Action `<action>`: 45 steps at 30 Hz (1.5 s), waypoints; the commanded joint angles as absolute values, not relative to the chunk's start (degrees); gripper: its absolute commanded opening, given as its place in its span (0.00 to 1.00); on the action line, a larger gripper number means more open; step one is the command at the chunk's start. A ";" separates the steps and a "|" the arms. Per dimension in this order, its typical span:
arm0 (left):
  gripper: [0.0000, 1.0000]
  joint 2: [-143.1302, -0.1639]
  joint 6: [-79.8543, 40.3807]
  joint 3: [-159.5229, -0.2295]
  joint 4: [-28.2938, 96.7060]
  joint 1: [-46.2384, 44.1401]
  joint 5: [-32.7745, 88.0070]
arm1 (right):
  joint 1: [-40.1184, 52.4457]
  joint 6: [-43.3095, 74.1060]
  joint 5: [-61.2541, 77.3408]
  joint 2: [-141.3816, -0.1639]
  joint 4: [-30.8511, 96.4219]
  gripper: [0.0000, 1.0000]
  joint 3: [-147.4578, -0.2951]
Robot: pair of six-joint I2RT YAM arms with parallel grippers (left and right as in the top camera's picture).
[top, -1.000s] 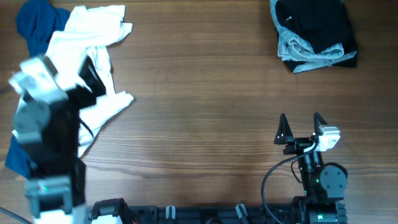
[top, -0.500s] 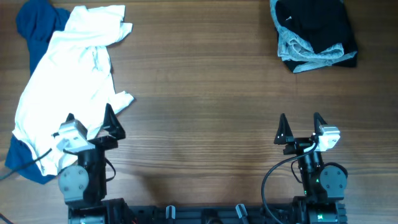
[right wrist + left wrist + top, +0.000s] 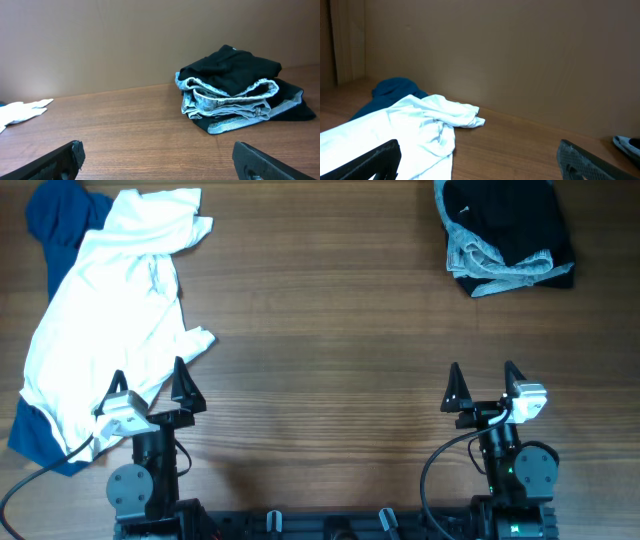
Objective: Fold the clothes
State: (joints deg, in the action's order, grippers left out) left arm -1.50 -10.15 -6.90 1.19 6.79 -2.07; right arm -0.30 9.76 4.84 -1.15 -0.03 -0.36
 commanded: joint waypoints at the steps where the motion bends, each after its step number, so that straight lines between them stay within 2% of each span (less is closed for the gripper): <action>1: 1.00 -0.14 -9.45 -5.65 0.73 6.48 -1.37 | 0.03 9.02 4.21 -0.64 -0.21 0.99 -0.30; 6: 1.00 -0.14 -9.45 -5.13 -0.71 6.50 -1.37 | 0.03 9.02 4.19 -0.64 -0.19 1.00 -0.30; 14: 1.00 -0.14 -9.45 -0.43 -10.90 6.52 -1.56 | 0.03 9.02 4.21 -0.64 -0.21 1.00 -0.30; 19: 1.00 -0.14 -9.45 -0.32 -8.67 6.55 -1.54 | 0.03 9.04 4.19 -0.64 -0.21 1.00 -0.30; 24: 1.00 -0.14 -9.45 -0.32 4.34 6.52 0.51 | 0.03 9.02 4.21 -0.64 -0.21 1.00 -0.30; 45: 1.00 -0.23 -9.43 -0.34 4.32 6.50 0.80 | 0.03 9.02 4.21 -0.64 -0.21 1.00 -0.30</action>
